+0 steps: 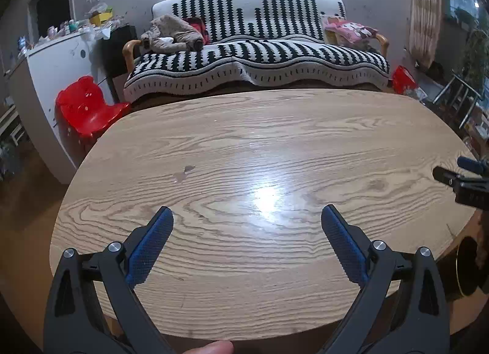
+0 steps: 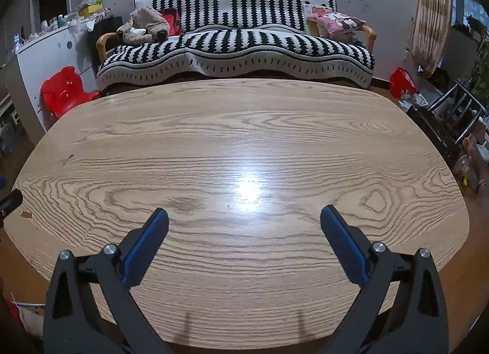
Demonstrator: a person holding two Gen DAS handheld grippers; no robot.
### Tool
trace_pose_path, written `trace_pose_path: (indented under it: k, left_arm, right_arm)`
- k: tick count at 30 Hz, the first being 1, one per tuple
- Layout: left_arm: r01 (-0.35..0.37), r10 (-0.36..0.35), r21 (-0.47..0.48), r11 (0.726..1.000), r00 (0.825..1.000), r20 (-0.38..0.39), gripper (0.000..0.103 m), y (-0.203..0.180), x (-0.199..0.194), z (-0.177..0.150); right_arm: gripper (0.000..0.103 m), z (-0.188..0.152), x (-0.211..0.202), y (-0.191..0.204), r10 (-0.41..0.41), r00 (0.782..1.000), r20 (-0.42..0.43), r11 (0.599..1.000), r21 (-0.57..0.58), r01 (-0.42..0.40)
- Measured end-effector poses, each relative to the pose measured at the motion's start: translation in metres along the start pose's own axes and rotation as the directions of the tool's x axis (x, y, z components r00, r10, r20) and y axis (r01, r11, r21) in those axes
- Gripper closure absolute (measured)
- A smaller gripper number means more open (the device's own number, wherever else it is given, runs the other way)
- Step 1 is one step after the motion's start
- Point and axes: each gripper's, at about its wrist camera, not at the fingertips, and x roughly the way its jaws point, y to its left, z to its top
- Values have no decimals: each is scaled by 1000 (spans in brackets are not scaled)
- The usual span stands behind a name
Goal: Collect trash
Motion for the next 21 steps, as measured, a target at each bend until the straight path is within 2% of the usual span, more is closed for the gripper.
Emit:
trace_pose_path:
  k: [6,21]
  left_arm:
    - [-2,2,-40,999,1000,-5,8,9,2,1]
    - [2,-3,-43,999,1000,-20,8,6,9,2]
  right_arm:
    - [7,-1,3,-2,-4,1000,-12,1000,-1,4]
    - [7,-4,-10,-15,-9,1000,-7,1000,7,9]
